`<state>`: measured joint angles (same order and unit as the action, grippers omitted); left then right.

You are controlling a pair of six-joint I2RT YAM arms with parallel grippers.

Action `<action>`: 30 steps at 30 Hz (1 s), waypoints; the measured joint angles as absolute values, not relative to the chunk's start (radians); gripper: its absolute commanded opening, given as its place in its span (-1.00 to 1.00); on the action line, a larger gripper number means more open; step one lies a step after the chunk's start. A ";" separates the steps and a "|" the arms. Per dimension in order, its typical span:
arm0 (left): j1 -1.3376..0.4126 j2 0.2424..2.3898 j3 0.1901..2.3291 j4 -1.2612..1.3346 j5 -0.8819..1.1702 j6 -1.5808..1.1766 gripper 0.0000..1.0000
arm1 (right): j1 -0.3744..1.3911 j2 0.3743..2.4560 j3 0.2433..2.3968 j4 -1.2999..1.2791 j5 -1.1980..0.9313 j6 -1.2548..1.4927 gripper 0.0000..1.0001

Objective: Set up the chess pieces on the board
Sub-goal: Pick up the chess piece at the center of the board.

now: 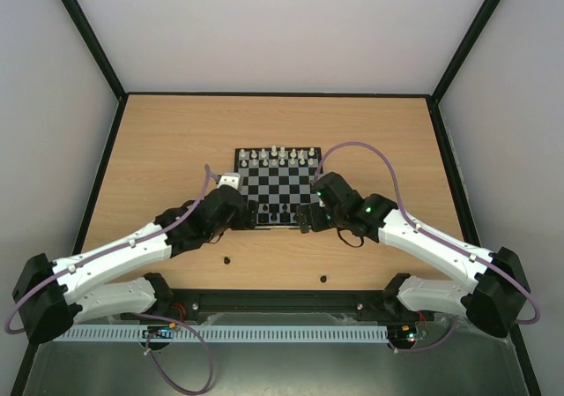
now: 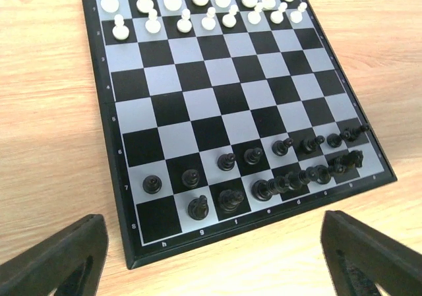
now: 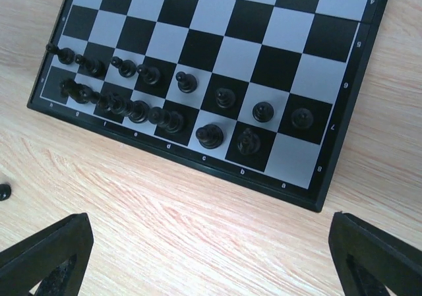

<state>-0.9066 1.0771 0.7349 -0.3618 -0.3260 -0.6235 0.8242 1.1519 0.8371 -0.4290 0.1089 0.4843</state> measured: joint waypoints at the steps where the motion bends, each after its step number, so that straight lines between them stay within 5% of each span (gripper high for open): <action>1: -0.907 1.060 0.725 -0.356 -0.322 -0.624 0.97 | 0.824 1.152 0.838 -0.432 0.107 0.487 0.97; 21: -0.907 1.010 0.669 -0.252 -0.198 -0.590 0.98 | 0.892 1.003 0.779 -0.577 0.080 0.699 0.99; 30: -0.907 1.006 0.669 -0.253 -0.199 -0.589 0.98 | 1.112 1.030 0.738 -0.648 0.139 0.852 0.67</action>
<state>-0.9066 1.0061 0.6685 -0.2527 -0.1993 -0.5892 1.1118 1.0298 0.7383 -0.6479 0.1387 0.8520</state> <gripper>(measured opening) 0.988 0.894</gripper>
